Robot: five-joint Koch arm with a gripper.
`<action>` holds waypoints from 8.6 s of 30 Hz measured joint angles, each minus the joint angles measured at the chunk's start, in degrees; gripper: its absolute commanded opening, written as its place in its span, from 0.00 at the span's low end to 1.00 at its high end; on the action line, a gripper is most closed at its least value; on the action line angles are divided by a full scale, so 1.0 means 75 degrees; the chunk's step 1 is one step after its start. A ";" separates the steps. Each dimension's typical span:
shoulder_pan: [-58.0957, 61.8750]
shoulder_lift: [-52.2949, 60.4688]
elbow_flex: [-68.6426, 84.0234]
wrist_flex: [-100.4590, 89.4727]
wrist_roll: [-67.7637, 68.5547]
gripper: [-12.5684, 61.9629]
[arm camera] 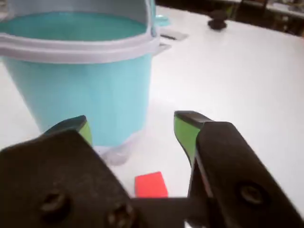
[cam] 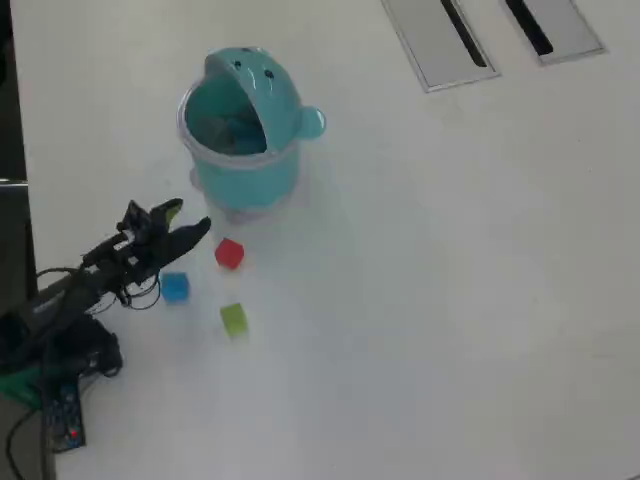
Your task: Grasp RGB lego blocks and put them in the bin one by one.
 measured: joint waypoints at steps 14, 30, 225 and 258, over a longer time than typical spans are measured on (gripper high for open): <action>-0.0141 -0.1348 -0.0762 0.2098 -0.0352 0.59; 0.0609 -0.3598 -0.2613 0.3609 -0.0469 0.59; -0.0434 -0.3105 -0.5086 0.1805 -0.0047 0.56; 0.3527 -0.1793 -0.2215 0.5273 0.0820 0.61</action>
